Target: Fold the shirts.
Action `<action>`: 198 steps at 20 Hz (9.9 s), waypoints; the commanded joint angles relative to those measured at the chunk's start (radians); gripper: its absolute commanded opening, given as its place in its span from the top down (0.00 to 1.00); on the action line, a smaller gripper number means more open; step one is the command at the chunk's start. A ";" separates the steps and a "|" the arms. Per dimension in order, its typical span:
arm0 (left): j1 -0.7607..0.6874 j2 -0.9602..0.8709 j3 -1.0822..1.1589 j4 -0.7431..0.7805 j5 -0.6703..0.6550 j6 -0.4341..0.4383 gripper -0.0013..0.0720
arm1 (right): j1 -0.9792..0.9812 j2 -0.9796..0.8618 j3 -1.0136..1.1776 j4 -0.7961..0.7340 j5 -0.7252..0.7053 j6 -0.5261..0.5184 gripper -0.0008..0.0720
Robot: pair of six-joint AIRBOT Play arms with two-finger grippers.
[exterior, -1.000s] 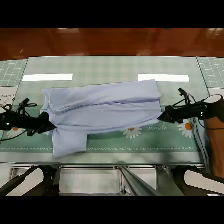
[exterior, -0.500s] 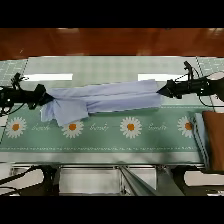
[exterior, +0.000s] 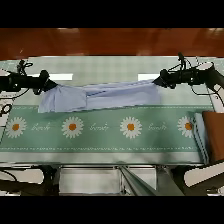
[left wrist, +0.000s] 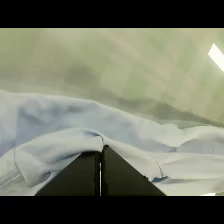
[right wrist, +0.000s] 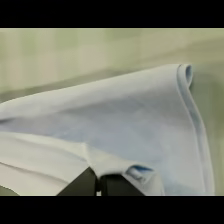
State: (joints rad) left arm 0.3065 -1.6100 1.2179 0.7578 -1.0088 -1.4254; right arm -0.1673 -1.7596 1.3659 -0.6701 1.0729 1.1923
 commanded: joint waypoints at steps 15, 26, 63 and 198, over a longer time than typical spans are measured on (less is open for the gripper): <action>0.098 0.059 0.108 -0.001 -0.196 0.027 0.29 | -0.188 0.055 0.040 -0.074 0.105 0.047 0.42; -0.027 0.760 -0.484 0.002 0.133 0.176 0.29 | -0.234 0.031 -0.184 0.033 0.019 -0.015 0.42; -0.974 -0.285 0.382 0.065 0.000 -0.074 0.96 | -0.014 0.944 -0.283 -0.305 0.289 0.140 0.95; -0.375 0.739 -0.529 0.132 0.512 -0.048 0.96 | -1.169 0.945 -0.296 -0.843 0.791 0.397 0.42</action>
State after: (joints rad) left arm -0.0696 -0.8085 0.6781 0.8886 -0.5369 -1.4799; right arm -1.3354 -0.8234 1.0817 -1.4765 1.8450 1.5764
